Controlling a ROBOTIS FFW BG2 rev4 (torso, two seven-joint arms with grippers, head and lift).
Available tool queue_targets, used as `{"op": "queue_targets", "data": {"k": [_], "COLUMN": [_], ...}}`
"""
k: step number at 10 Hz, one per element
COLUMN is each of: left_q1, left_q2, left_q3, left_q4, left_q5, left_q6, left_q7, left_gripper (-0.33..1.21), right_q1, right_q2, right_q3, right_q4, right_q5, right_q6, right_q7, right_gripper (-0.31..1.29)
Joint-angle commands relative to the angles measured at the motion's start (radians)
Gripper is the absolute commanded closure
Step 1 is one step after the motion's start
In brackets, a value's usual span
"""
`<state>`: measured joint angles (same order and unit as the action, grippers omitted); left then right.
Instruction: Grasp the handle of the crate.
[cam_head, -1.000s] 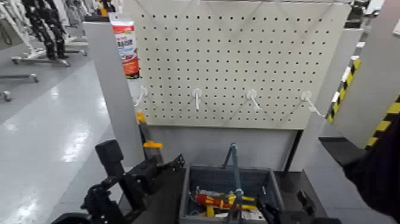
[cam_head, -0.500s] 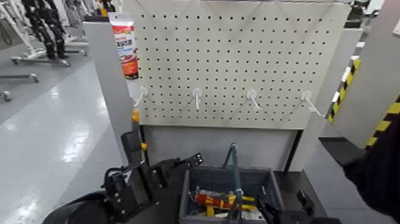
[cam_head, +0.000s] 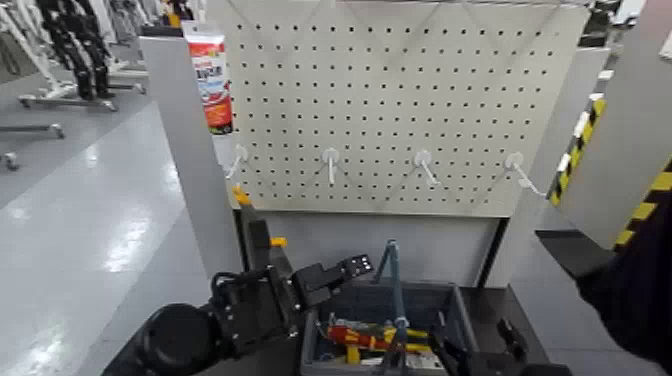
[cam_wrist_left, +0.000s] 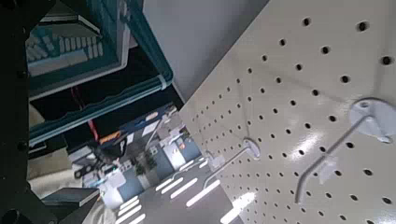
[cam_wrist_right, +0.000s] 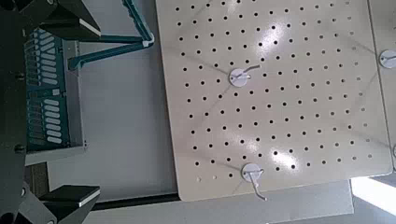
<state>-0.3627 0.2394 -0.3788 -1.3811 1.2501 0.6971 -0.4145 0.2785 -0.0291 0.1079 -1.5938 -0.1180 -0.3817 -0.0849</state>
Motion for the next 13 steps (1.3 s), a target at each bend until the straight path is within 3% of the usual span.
{"op": "queue_targets", "data": {"k": [1, 8, 13], "left_q1": [-0.091, -0.216, -0.263], "left_q2": [-0.015, -0.046, -0.057], "left_q3": [-0.077, -0.216, -0.269], "left_q4": [0.12, 0.376, 0.442], "left_q5": [0.072, 0.288, 0.321], "left_q6": [0.031, 0.087, 0.087], "left_q7": [-0.067, -0.156, -0.196], "left_gripper": [0.1, 0.11, 0.15], "right_q1": [-0.002, -0.022, -0.033], "right_q2": [0.0, -0.003, -0.005], "right_q3": [0.004, 0.027, 0.041], "right_q4": [0.002, 0.017, 0.028], "right_q5": [-0.002, -0.008, -0.012], "right_q6": [0.0, -0.003, -0.009], "right_q7": [-0.001, 0.001, 0.001], "right_gripper": [0.13, 0.13, 0.13]}}
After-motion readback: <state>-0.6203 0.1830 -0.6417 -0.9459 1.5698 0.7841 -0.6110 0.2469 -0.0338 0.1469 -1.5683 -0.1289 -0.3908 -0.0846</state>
